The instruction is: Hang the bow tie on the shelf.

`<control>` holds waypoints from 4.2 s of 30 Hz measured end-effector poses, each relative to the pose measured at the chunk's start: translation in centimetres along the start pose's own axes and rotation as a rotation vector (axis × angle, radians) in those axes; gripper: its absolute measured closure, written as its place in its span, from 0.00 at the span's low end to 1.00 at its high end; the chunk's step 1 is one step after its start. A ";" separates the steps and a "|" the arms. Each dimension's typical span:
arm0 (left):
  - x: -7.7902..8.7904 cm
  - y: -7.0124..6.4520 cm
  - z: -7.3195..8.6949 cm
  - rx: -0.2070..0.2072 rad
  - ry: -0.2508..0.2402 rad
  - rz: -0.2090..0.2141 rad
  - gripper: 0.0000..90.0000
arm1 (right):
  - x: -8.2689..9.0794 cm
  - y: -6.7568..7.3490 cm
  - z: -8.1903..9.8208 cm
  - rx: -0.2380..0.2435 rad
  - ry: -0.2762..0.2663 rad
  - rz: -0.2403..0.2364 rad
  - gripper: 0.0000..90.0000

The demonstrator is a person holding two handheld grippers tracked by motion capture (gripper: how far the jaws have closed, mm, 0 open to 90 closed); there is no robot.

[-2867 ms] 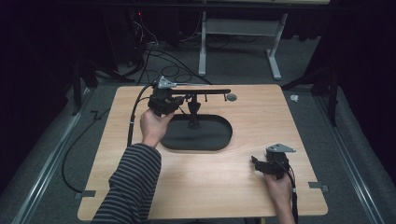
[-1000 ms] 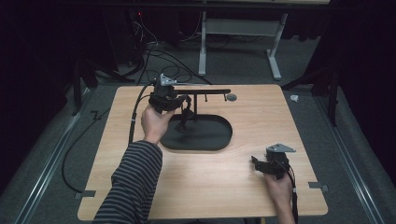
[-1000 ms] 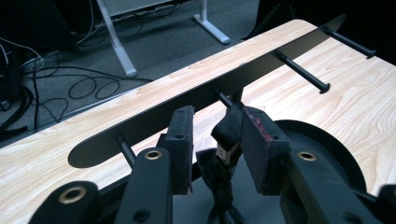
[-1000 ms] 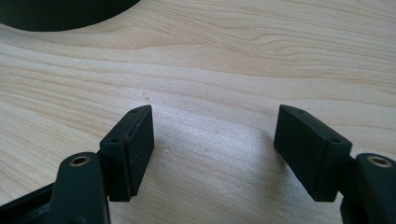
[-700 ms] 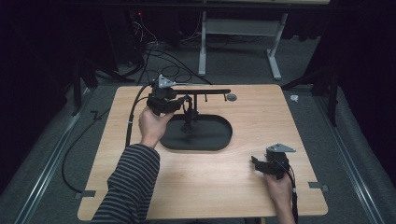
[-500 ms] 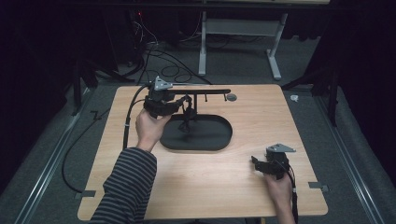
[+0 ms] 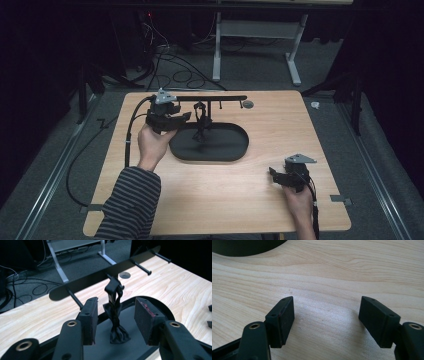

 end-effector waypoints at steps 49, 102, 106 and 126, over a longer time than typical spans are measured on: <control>4.7 0.8 3.4 0.032 -0.056 -0.013 0.58 | 0.0 0.1 0.0 0.010 -0.001 -0.013 0.33; 8.4 1.9 7.1 0.114 -0.118 -0.015 0.58 | 0.0 0.1 0.0 0.012 -0.002 -0.011 0.33; 8.7 2.1 7.5 0.123 -0.123 -0.023 0.58 | 0.0 0.2 0.0 0.012 -0.002 -0.011 0.33; 10.1 3.1 9.3 0.154 -0.127 -0.061 0.56 | 0.0 0.2 0.0 0.012 -0.002 -0.011 0.33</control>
Point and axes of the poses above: each handheld gripper's, and its own axes: x roughly backward along the jaws, z roughly out of its underside, y roughly to its left, the point moved 6 cm from there along -x, roughly forward along the jaws, and after that the axes turned 5 degrees about x, right-handed, at the moved point
